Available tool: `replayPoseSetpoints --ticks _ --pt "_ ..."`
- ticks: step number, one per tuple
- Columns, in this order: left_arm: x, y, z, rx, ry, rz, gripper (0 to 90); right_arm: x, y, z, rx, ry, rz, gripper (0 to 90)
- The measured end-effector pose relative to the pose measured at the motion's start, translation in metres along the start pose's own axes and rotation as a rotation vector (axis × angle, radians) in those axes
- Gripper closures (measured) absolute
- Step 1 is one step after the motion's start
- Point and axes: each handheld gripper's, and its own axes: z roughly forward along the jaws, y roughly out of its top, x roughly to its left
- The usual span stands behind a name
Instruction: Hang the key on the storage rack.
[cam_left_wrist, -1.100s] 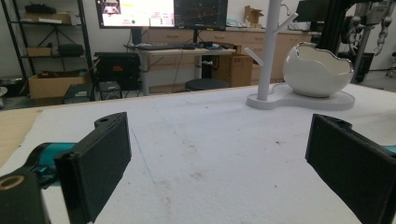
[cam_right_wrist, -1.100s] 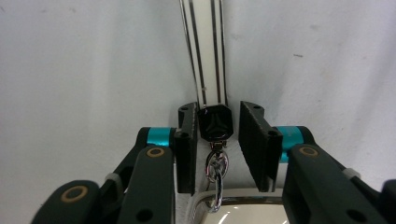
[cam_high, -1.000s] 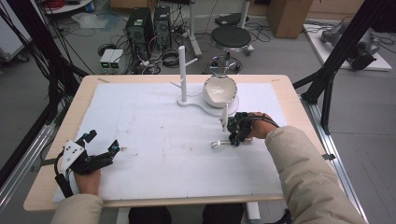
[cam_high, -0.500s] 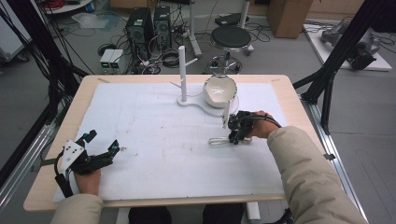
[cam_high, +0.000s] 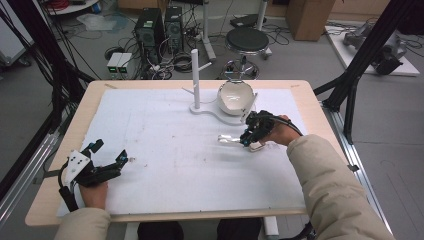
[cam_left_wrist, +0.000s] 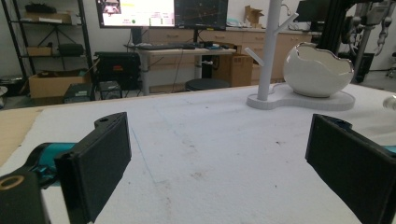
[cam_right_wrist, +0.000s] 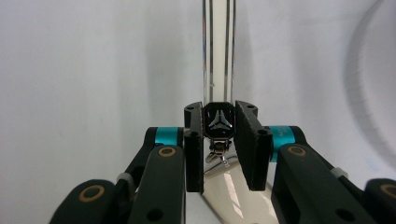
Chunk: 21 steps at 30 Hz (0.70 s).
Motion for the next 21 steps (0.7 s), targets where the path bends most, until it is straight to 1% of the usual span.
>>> replayPoseSetpoints --ticks 1,2,3,4,5,6,7,8,9,11,12,14,18,20,21 --pt "0.000 0.000 0.000 -0.002 0.001 -0.002 7.2 -0.001 0.001 -0.003 -0.031 0.002 0.011 74.4" --pt "0.000 0.000 0.000 -0.002 0.001 -0.002 7.2 -0.002 0.002 -0.006 -0.073 0.019 0.023 74.4" --pt "0.000 0.000 0.000 0.002 0.000 0.002 7.2 -0.003 0.003 -0.009 -0.115 0.010 0.032 74.4" --pt "0.000 0.000 0.000 0.000 0.000 0.001 7.2 -0.004 0.004 -0.012 -0.150 0.019 0.050 74.3" --pt "0.000 0.000 0.000 -0.004 0.002 0.001 7.2 -0.005 0.005 -0.015 -0.185 0.018 0.068 74.4" --pt "0.000 0.000 0.000 -0.004 0.002 0.001 7.2 -0.005 0.005 -0.015 -0.185 0.018 0.068 74.4" --pt "0.000 0.000 0.000 -0.005 0.001 0.000 7.2 -0.007 0.006 -0.020 -0.252 0.023 0.097 74.3" --pt "0.000 0.000 0.000 -0.005 0.001 0.000 7.2 -0.008 0.007 -0.022 -0.275 0.019 0.114 74.3" --pt "0.000 0.000 0.000 -0.006 0.000 0.001 7.2 -0.009 0.008 -0.023 -0.303 0.028 0.128 74.3" --pt "0.000 0.000 0.000 -0.006 0.000 0.000 7.2 -0.010 0.009 -0.025 -0.336 0.019 0.144 74.3" --pt "0.000 0.000 0.000 -0.006 0.000 0.000 7.2 -0.010 0.009 -0.025 -0.336 0.019 0.144 74.3" --pt "0.000 0.000 0.000 -0.005 0.000 0.001 7.3 -0.011 0.012 -0.026 -0.383 0.018 0.161 74.3" --pt "0.000 0.000 0.000 -0.005 -0.002 0.000 7.2 -0.012 0.017 -0.026 -0.417 0.005 0.184 74.5" --pt "0.000 0.000 0.000 -0.006 -0.001 -0.001 7.2 -0.013 0.019 -0.026 -0.424 0.011 0.192 74.5" --pt "-0.001 0.000 0.000 -0.004 -0.002 -0.001 7.2 -0.013 0.022 -0.025 -0.443 0.014 0.205 74.5"
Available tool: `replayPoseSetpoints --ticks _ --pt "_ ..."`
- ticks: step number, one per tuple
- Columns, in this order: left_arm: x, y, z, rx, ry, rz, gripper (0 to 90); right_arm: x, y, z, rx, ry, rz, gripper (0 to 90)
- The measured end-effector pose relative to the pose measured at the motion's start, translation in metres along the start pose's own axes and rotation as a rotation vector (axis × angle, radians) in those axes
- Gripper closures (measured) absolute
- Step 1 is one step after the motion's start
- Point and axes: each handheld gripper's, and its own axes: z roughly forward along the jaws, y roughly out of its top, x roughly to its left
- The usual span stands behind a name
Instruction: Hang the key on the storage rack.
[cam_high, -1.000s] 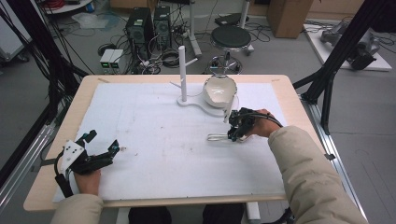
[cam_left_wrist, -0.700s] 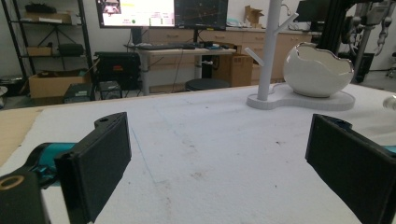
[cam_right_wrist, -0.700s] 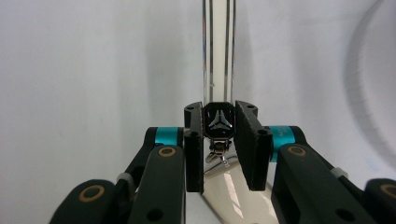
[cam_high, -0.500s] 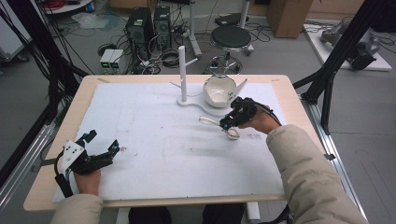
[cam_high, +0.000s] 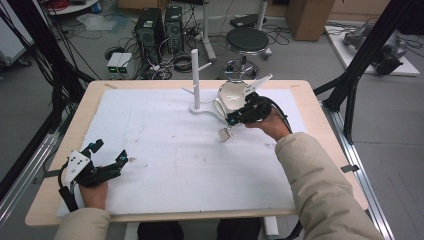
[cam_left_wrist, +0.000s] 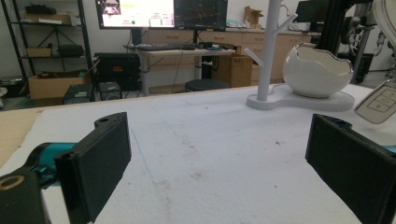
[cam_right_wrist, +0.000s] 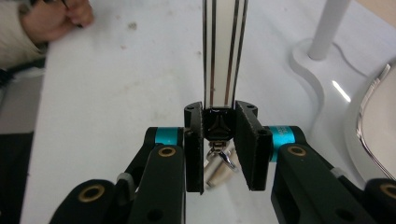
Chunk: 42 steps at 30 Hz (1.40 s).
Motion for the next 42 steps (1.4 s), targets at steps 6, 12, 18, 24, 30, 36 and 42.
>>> replayPoseSetpoints --ticks 6,12,18,24,30,36,42 --pt "0.000 0.000 0.000 0.000 0.000 0.002 7.2 0.001 0.011 0.008 -0.084 0.025 0.008 74.4" --pt "0.000 0.000 0.000 0.003 0.000 0.002 7.2 0.000 0.024 0.020 -0.130 0.043 0.030 74.4" --pt "0.000 0.000 0.000 0.001 0.000 0.001 7.2 -0.004 0.044 0.029 -0.166 0.077 0.051 74.4" --pt "0.001 0.000 0.000 0.003 0.000 0.001 7.2 -0.009 0.054 0.041 -0.164 0.091 0.068 74.4" --pt "0.000 0.000 0.000 0.004 0.000 0.004 7.2 -0.015 0.056 0.051 -0.164 0.084 0.108 74.3" --pt "0.000 0.000 0.000 0.002 -0.002 0.001 7.2 -0.022 0.053 0.060 -0.152 0.057 0.134 74.3" --pt "0.000 0.000 0.000 0.003 -0.002 0.000 7.3 -0.028 0.051 0.066 -0.146 0.037 0.166 74.3"
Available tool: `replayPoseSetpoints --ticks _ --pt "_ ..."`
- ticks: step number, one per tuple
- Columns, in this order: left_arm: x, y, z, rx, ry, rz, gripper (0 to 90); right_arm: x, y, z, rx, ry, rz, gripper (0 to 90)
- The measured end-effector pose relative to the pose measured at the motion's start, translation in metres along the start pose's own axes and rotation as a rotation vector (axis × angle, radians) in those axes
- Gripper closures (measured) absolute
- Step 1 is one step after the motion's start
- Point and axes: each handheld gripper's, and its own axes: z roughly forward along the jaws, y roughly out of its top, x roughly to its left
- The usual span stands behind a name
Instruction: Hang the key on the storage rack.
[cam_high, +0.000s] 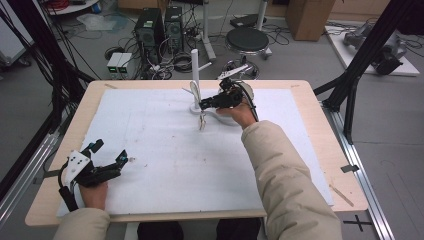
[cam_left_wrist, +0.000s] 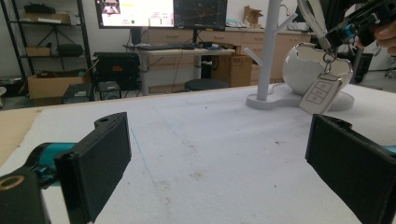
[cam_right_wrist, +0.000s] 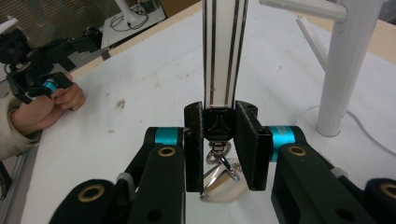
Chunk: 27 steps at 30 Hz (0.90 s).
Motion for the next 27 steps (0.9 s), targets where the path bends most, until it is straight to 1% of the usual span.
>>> replayPoseSetpoints --ticks 3,5,8,10,14,21,27 --pt "0.000 0.000 0.000 0.000 0.001 0.003 7.2 -0.003 -0.001 0.003 0.009 0.003 0.008 74.3" --pt "0.000 0.000 0.000 0.001 0.001 0.004 7.2 -0.005 -0.002 0.005 0.005 0.006 0.006 74.3" --pt "0.000 0.000 0.000 -0.001 0.001 0.001 7.2 -0.007 -0.003 0.006 -0.006 -0.001 0.017 74.2" --pt "0.000 0.000 0.000 0.000 0.001 0.000 7.2 -0.009 -0.003 0.007 -0.002 -0.006 0.025 74.2" --pt "0.000 0.000 0.000 0.000 0.001 0.003 7.2 -0.013 -0.005 0.009 -0.007 -0.032 0.044 74.2" --pt "0.000 0.000 0.000 -0.001 0.002 0.000 7.2 -0.019 -0.008 0.012 -0.019 -0.043 0.068 74.2" --pt "0.000 0.000 0.000 -0.002 0.001 -0.001 7.2 -0.022 -0.010 0.013 -0.022 -0.067 0.082 74.1"
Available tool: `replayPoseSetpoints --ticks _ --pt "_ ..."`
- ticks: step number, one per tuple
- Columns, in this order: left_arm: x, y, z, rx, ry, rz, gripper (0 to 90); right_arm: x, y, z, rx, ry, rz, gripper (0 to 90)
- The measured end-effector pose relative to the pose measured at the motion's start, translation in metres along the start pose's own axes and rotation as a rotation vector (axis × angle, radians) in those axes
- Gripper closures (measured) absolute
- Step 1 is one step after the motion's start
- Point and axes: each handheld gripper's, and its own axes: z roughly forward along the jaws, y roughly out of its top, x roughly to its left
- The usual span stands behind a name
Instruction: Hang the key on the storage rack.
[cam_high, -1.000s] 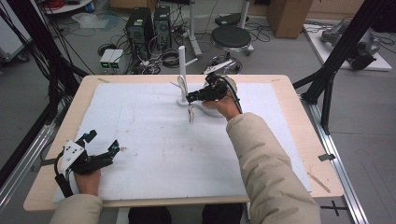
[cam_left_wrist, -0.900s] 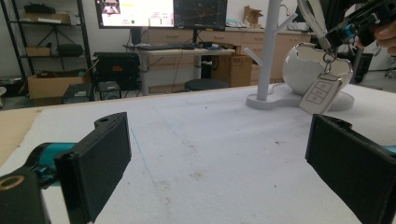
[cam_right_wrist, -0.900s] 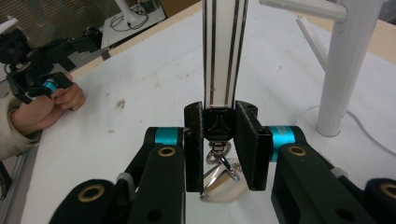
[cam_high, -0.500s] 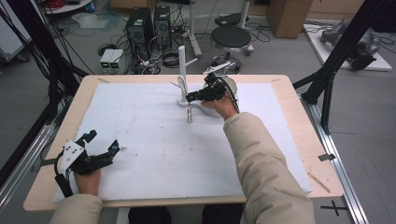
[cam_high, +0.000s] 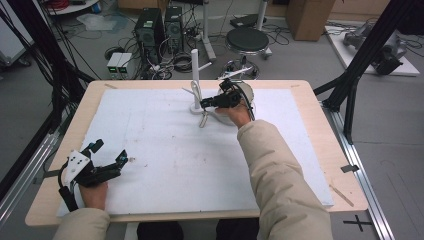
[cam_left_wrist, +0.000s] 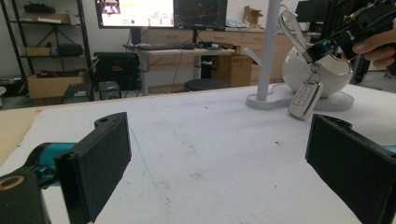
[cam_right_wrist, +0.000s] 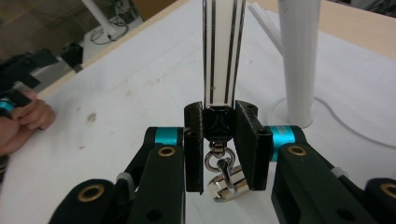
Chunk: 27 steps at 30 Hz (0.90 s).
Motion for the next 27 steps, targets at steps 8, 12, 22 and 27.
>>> replayPoseSetpoints --ticks 8,12,22,27 --pt "0.000 0.000 0.000 -0.002 0.000 0.000 7.2 0.002 0.000 0.003 0.002 -0.036 -0.013 73.4" --pt "0.000 0.000 0.000 -0.004 -0.001 0.001 7.2 0.003 0.000 0.004 0.015 -0.048 -0.019 70.9" --pt "-0.002 0.000 -0.001 -0.009 -0.003 0.014 7.2 0.021 0.005 -0.014 -0.005 -0.073 -0.072 44.4" --pt "-0.002 0.000 0.000 -0.010 -0.002 0.015 7.2 0.038 0.002 -0.040 -0.044 -0.145 -0.075 5.2"
